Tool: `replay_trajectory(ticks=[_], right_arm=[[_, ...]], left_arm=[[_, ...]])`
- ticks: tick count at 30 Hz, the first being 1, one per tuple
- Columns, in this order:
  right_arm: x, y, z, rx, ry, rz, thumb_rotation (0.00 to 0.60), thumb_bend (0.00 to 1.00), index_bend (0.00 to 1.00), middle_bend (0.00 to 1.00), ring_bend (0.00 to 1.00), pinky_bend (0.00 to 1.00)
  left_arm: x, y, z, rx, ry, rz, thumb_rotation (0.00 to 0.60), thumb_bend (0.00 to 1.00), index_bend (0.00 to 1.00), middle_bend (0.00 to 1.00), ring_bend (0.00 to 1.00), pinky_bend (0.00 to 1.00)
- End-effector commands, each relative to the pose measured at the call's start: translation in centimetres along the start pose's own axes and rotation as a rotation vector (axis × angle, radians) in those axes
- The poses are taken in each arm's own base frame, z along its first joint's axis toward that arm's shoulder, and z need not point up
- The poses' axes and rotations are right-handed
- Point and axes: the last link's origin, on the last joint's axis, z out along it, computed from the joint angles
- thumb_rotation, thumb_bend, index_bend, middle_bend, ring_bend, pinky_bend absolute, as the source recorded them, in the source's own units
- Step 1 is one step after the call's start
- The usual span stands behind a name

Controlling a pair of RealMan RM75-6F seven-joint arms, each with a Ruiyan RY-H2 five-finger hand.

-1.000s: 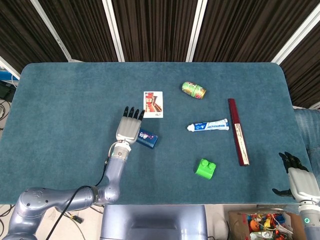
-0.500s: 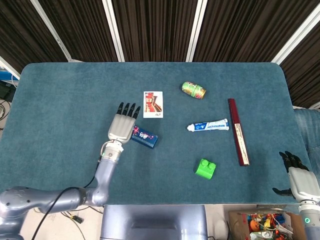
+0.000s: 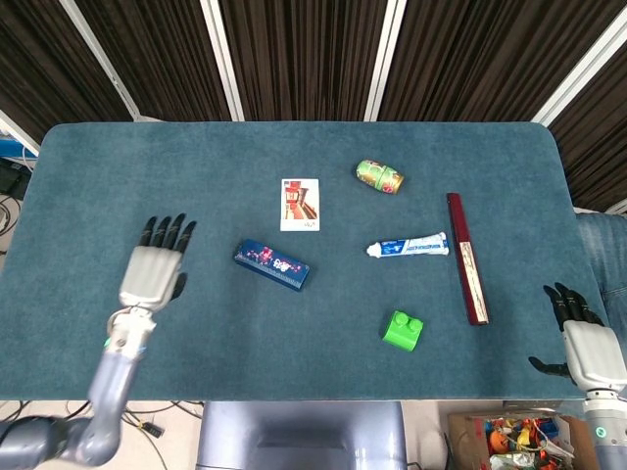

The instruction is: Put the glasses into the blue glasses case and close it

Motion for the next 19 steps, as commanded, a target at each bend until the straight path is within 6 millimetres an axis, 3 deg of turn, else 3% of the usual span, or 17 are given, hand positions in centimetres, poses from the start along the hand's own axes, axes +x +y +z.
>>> replay_trajectory(ticks=[1,10,19], right_arm=[[0.2,-0.2,0.0,0.037,0.061,0.026,0.600,0.10,0.00,0.00,0.03,0.23],[0.4,-0.3,-0.2,0.103,0.142,0.049,0.600,0.10,0.00,0.00,0.03,0.23],[0.3,-0.2,-0.3,0.115,0.158,0.044,0.600,0.10,0.00,0.00,0.03,0.23]], left_arm=[[0.3,-2.5,-3.3,0.021,-0.005,-0.012,0.600,0.34,0.00,0.01,0.00,0.00],[0.6,-6.6,-7.8,0.075,0.051,-0.115,0.600,0.34,0.00,0.01,0.00,0.00],[1.0,-8.7,-9.8,0.110,0.106,-0.168,0.600,0.34,0.00,0.00,0.00,0.00]])
